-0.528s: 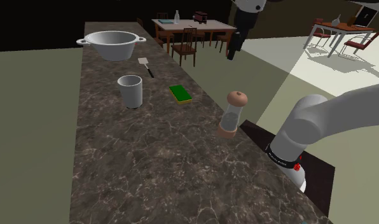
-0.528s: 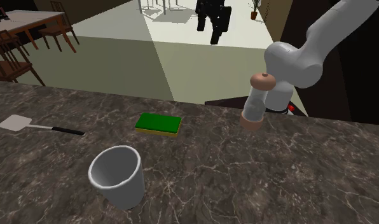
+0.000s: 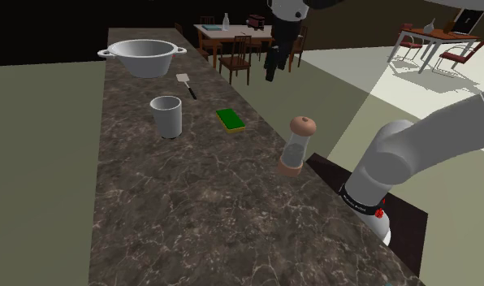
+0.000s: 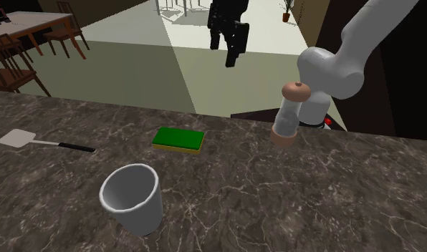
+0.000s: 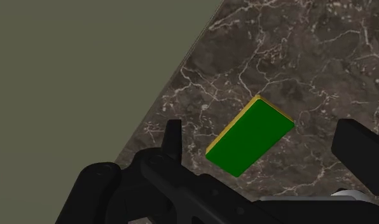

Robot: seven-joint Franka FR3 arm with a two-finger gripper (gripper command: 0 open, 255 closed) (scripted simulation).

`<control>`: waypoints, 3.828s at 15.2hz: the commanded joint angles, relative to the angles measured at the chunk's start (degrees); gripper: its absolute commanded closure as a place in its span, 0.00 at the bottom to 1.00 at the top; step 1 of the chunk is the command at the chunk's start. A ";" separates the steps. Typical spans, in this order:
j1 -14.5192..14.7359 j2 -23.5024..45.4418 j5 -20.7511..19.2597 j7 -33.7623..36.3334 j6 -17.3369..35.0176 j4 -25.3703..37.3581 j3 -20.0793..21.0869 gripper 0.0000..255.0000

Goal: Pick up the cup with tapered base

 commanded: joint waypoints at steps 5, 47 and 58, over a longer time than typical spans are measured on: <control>0.82 10.87 0.33 6.21 3.22 6.66 5.57 0.00; 15.11 66.30 -18.11 29.05 -0.46 57.34 15.84 1.00; 16.91 67.39 -18.24 27.69 -8.71 66.96 15.81 1.00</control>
